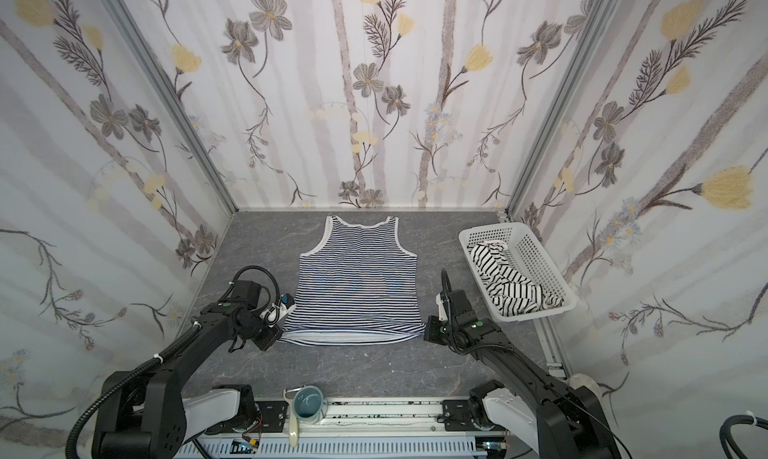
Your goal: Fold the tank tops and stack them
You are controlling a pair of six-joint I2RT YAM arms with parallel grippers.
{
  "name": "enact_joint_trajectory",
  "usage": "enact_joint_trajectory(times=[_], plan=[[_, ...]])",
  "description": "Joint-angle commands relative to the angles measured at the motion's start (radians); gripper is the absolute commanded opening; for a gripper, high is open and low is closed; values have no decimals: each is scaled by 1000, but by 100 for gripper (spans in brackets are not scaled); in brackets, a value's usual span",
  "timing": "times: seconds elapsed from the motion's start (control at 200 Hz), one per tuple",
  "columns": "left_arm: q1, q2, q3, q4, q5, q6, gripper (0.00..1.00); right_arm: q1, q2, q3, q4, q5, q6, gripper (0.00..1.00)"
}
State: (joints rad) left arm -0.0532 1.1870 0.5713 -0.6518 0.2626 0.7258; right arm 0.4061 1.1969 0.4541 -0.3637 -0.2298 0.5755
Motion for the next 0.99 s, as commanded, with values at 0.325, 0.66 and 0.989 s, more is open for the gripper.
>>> enact_joint_trajectory(times=[0.325,0.66,0.989], plan=[[-36,-42,-54,-10,-26,-14,20,38,10,-31,35,65,38,6],[-41,-136,1,-76,-65,10,75,39,-46,-2,-28,79,52,38],[-129,59,198,-15,147,-110,56,111,70,102,143,4,126,26]])
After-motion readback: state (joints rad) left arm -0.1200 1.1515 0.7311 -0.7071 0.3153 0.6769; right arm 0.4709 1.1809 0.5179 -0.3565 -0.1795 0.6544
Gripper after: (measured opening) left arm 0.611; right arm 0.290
